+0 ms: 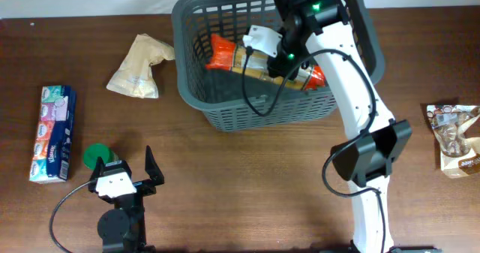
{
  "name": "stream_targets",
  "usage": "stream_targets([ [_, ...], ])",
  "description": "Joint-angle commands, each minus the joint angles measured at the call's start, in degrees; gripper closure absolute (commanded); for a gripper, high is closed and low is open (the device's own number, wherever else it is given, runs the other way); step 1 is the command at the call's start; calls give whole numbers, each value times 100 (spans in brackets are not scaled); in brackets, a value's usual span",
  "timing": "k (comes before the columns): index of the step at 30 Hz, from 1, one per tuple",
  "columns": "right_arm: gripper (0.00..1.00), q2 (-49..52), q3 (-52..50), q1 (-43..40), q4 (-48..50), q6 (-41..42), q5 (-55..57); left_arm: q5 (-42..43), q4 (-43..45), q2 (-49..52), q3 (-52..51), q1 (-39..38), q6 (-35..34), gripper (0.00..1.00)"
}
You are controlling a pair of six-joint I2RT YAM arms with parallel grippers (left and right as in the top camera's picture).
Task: Pack container
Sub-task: 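Lift the spaghetti package with the right gripper and lower it into the basket, then open the right gripper and withdraw it toward the clear snack bag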
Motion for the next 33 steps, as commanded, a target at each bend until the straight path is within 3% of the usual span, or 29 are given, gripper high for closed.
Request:
stream_targets([
  [1,96,-210,-236,-264,46,-42,-638,-61,17,-44,-59,24,-57,1],
  [11,96,-212,-538,-363,87,-81,-743,-61,17,-44,-59,24,-57,1],
  [14,84,-212,-538,-363,76,-61,-743,-61,20,-44,-59,24,-57,1],
  [18,51,-212,-538,-363,66,-61,-745,-61,17,-44,-59,24,-57,1],
  [20,43,-212,-538,-358,66,-61,-763,-61,17,-44,-59,24,-57,1],
  [29,39,-225,-481,-361,155,17,-890,-61,17,-44,-59,24,-57,1],
  [33,36,-306,-44,-374,520,892,-590,-61,17,-44,-59,24,-57,1],
])
